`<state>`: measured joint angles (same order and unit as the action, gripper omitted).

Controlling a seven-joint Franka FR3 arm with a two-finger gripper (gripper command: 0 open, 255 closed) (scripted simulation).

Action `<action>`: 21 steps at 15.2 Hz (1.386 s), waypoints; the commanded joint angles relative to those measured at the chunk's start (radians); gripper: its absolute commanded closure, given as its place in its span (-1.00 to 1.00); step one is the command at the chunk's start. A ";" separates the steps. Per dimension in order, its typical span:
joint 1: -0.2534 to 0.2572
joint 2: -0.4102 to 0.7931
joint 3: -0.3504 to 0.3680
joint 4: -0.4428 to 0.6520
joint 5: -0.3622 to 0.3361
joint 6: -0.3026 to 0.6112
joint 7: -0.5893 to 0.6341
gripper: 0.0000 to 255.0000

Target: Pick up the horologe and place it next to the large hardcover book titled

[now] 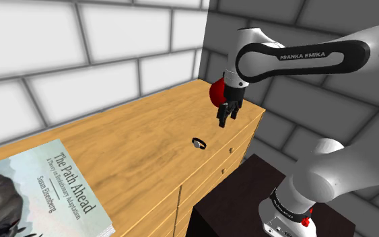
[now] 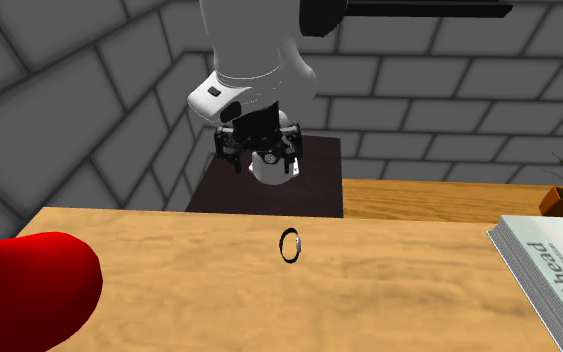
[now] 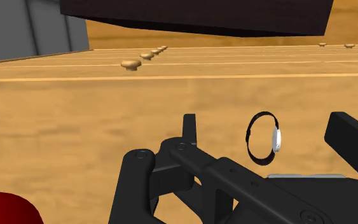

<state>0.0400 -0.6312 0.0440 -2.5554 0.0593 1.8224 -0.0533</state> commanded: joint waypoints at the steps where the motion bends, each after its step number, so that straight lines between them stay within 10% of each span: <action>1: 0.015 0.053 0.017 -0.004 0.028 0.079 0.019 -1.00; 9: 0.065 0.298 0.071 0.023 0.117 0.370 0.064 -1.00; 21: 0.072 0.363 0.082 -0.029 0.129 0.488 0.060 -1.00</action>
<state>0.1120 -0.2684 0.1257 -2.5837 0.1882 2.3091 0.0064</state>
